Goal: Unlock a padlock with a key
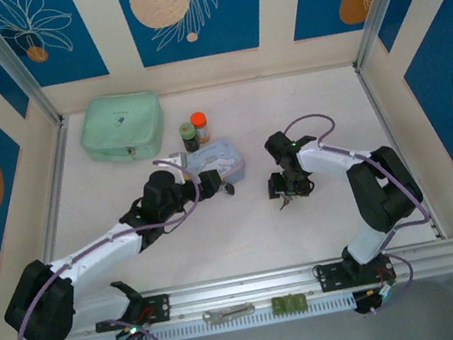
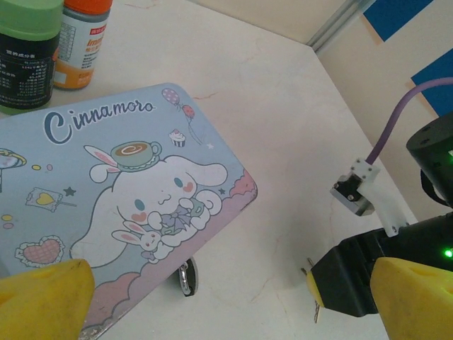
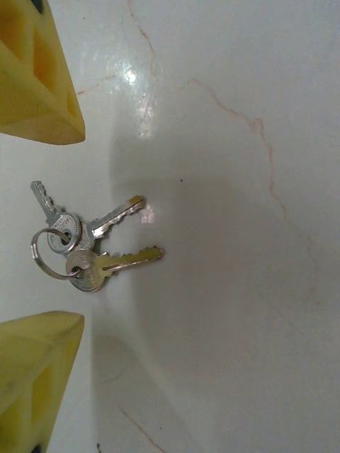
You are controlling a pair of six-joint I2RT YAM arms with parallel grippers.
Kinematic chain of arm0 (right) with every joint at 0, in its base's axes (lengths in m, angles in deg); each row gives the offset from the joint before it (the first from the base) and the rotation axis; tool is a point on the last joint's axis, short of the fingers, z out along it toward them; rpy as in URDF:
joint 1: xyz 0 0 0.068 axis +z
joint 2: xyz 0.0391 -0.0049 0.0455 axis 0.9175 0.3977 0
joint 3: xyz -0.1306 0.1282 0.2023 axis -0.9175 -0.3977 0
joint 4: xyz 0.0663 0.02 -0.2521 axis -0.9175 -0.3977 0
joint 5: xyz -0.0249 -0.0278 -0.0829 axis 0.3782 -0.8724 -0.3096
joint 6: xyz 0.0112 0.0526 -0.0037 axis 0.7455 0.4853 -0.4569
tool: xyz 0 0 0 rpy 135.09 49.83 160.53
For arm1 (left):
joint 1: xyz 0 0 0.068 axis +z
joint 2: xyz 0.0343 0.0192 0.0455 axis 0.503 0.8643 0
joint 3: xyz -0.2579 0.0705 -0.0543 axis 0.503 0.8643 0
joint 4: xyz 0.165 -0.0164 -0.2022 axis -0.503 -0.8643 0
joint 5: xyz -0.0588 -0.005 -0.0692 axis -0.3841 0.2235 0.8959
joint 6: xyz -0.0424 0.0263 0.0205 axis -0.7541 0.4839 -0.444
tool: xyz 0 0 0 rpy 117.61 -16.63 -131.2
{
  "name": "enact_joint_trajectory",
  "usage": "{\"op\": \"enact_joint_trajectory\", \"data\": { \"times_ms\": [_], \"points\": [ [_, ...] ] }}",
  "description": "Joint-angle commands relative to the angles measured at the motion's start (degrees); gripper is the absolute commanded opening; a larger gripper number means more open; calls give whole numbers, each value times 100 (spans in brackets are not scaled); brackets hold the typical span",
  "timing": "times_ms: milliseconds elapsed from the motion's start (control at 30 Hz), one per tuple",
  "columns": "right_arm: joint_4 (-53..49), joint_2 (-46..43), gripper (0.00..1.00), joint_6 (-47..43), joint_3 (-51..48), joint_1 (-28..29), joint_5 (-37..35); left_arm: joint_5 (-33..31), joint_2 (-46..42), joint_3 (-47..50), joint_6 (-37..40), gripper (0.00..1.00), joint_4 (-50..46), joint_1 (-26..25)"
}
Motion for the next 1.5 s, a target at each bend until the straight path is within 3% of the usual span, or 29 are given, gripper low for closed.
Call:
{"op": "enact_joint_trajectory", "data": {
  "times_ms": [0,300,600,833,1067,1467],
  "points": [
    [-42,18,61,267,-99,114,-159,-95,-87,-64,-46,99,107,-66],
    [-22,314,41,508,-205,240,-266,-375,-338,85,-107,100,85,-66],
    [239,-262,0,554,-345,203,-142,-274,-482,107,-159,100,103,-91],
    [977,-1431,0,318,-730,-150,944,-84,-442,119,-177,99,340,-178],
    [1778,-2050,0,205,-1114,-471,2105,288,-108,139,-473,99,946,-345],
    [2808,-2636,0,1787,-1218,-508,2705,709,1223,-173,-1048,84,2442,-1079]
  ]
}}
